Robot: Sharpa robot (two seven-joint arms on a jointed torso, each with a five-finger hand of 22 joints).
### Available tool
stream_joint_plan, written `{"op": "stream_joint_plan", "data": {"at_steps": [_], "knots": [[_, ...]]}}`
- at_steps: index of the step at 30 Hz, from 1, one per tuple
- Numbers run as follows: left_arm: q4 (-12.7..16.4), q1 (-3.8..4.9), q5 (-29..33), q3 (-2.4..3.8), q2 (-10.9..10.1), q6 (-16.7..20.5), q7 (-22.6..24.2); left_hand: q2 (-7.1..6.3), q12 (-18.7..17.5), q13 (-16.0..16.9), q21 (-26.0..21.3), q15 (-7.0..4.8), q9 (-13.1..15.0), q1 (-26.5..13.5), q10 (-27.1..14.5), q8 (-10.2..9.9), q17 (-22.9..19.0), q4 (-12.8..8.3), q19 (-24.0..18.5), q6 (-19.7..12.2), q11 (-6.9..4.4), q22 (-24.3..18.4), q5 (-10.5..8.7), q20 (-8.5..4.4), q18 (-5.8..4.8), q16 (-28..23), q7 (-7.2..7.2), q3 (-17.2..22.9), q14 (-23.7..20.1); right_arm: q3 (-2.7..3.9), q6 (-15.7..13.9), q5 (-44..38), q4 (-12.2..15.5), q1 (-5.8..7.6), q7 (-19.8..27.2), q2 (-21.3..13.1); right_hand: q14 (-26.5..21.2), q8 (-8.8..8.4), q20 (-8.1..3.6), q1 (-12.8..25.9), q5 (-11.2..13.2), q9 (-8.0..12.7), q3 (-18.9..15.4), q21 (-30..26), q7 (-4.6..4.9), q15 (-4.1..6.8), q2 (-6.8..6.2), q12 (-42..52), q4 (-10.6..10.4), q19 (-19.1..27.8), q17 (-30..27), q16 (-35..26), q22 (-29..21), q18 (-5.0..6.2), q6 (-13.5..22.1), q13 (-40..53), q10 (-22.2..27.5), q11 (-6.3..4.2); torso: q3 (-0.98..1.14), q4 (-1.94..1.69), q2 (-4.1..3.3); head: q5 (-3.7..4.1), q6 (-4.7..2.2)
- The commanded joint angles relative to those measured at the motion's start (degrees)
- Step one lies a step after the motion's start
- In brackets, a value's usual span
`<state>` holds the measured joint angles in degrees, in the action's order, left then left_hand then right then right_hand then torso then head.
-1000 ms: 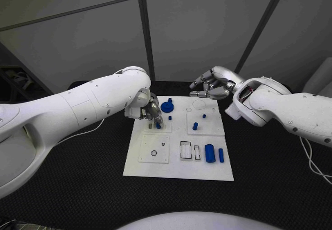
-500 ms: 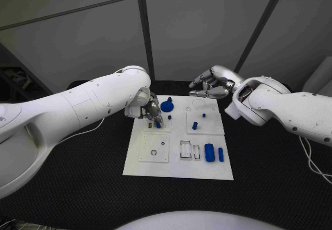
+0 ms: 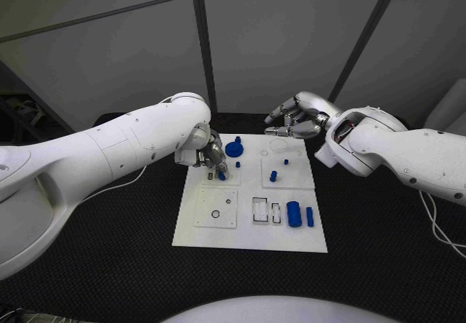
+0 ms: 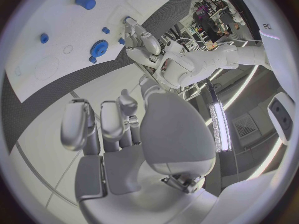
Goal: Assemble the parts on the task board
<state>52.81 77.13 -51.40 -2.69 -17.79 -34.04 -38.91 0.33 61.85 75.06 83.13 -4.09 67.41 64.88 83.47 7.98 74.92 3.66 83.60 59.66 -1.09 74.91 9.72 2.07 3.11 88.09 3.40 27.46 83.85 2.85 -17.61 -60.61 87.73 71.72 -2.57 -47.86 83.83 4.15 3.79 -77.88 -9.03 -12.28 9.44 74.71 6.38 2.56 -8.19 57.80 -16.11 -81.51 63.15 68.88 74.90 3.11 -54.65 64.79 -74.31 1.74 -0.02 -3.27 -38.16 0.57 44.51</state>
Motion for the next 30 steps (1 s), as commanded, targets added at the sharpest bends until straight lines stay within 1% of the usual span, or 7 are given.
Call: {"op": "stream_joint_plan", "data": {"at_steps": [1, 2, 11, 20, 21, 26, 30], "knots": [[-0.21, -0.42, -1.72, -0.27, -0.17, -0.49, -0.94, 2.51, -0.03, 4.83, -0.18, -0.39, 0.02, 1.85, 0.18, 0.28, 13.37, -7.3, -0.27, -0.03, -0.09, 5.53, 0.19, -0.08, -0.37, 0.14, -0.42, 7.08, 5.66, 0.04, 0.31, -0.24, 0.15, 0.12, 0.21, 0.04, 0.29, -0.37, -0.02, 0.52, -0.25, -0.09, -0.01, -0.25, 0.15, 0.01, -0.21, 0.23, -0.38, -0.21, 0.09, -0.27, 0.61, 0.81, -0.38, -0.07, -0.11, -0.01, -0.05, -0.03, 0.0, -0.08, -0.16], [-0.2, -0.42, -1.76, -0.27, -0.18, -0.25, -0.91, 2.51, -0.03, 4.83, -0.18, -0.39, 0.02, 1.85, 0.18, 0.28, 13.37, -7.3, -0.27, -0.03, -0.09, 5.53, 0.19, -0.08, -0.37, 0.14, -0.42, 7.08, 5.66, 0.04, 0.32, -0.25, 0.15, 0.12, 0.22, 0.05, 0.29, -0.37, -0.02, 0.52, -0.25, -0.09, -0.01, -0.25, 0.15, 0.01, -0.21, 0.23, -0.38, -0.21, 0.09, -0.27, 0.61, 0.81, -0.38, -0.07, -0.11, -0.01, -0.02, -0.03, 0.0, -0.09, -0.16], [0.7, -0.46, -2.01, -0.26, -0.59, 1.81, -0.65, 2.53, 0.04, 4.86, -0.17, -0.39, 0.05, 1.85, 0.18, 0.3, 13.34, -7.33, -0.25, -0.01, -0.1, 5.55, 0.27, -0.09, -0.37, 0.1, -0.42, 7.11, 5.65, 0.04, 0.35, -0.28, 0.13, 0.12, 0.25, 0.06, 0.29, -0.37, -0.02, 0.52, -0.25, -0.09, -0.01, -0.25, 0.15, 0.01, -0.21, 0.23, -0.38, -0.21, 0.09, -0.27, 0.61, 0.81, -0.38, -0.07, -0.11, -0.01, -0.03, -0.01, 0.02, -0.05, -0.14], [3.85, -0.47, -2.05, -0.14, -2.36, 4.33, -0.46, 2.53, 0.04, 4.88, -0.09, -0.41, 0.13, 1.83, 0.18, 0.36, 13.31, -7.44, -0.17, 0.04, -0.12, 5.66, 0.52, -0.09, -0.4, 0.07, -0.45, 7.15, 5.64, 0.04, 0.36, -0.29, 0.14, 0.12, 0.29, -0.08, 0.29, -0.37, -0.02, 0.52, -0.25, -0.09, -0.01, -0.25, 0.15, 0.01, -0.21, 0.23, -0.38, -0.21, 0.09, -0.27, 0.61, 0.81, -0.38, -0.07, -0.11, -0.01, 0.02, -0.02, 0.05, -0.05, -0.17], [4.3, -0.46, -2.08, -0.1, -2.64, 4.66, -0.46, 2.53, 0.04, 4.88, -0.09, -0.41, 0.14, 1.83, 0.18, 0.36, 13.3, -7.45, -0.16, 0.04, -0.12, 5.67, 0.54, -0.09, -0.4, 0.07, -0.45, 7.16, 5.64, 0.04, 0.36, -0.29, 0.15, 0.12, 0.28, -0.12, 0.29, -0.37, -0.02, 0.52, -0.25, -0.09, -0.01, -0.25, 0.15, 0.01, -0.21, 0.23, -0.38, -0.21, 0.09, -0.27, 0.61, 0.81, -0.38, -0.07, -0.11, -0.01, -0.01, -0.02, 0.04, -0.05, -0.16], [6.55, -0.4, -2.22, 0.03, -3.9, 6.17, -0.39, 2.5, 0.1, 4.91, -0.06, -0.42, 0.22, 1.81, 0.19, 0.41, 13.3, -7.55, -0.12, 0.09, -0.14, 5.73, 0.75, -0.1, -0.42, 0.06, -0.47, 7.2, 5.63, 0.04, 0.35, -0.29, 0.17, 0.12, 0.26, -0.23, 0.29, -0.37, -0.02, 0.52, -0.25, -0.09, -0.01, -0.25, 0.15, 0.01, -0.21, 0.23, -0.38, -0.21, 0.09, -0.27, 0.61, 0.81, -0.38, -0.07, -0.11, -0.01, 0.0, -0.08, 0.05, 0.03, -0.23], [7.93, -0.39, -2.65, 0.08, -4.55, 6.6, -0.34, 2.5, 0.25, 4.96, 0.01, -0.42, 0.23, 1.8, 0.22, 0.42, 13.34, -7.56, -0.05, 0.09, -0.15, 5.82, 0.78, -0.1, -0.44, 0.1, -0.47, 7.2, 5.64, 0.04, 0.37, -0.29, 0.17, 0.12, 0.28, -0.23, 0.29, -0.37, -0.02, 0.52, -0.25, -0.09, -0.01, -0.25, 0.15, 0.01, -0.21, 0.23, -0.38, -0.21, 0.09, -0.27, 0.61, 0.81, -0.38, -0.07, -0.11, -0.01, -0.03, 0.0, -0.02, 0.04, -0.32]]}}
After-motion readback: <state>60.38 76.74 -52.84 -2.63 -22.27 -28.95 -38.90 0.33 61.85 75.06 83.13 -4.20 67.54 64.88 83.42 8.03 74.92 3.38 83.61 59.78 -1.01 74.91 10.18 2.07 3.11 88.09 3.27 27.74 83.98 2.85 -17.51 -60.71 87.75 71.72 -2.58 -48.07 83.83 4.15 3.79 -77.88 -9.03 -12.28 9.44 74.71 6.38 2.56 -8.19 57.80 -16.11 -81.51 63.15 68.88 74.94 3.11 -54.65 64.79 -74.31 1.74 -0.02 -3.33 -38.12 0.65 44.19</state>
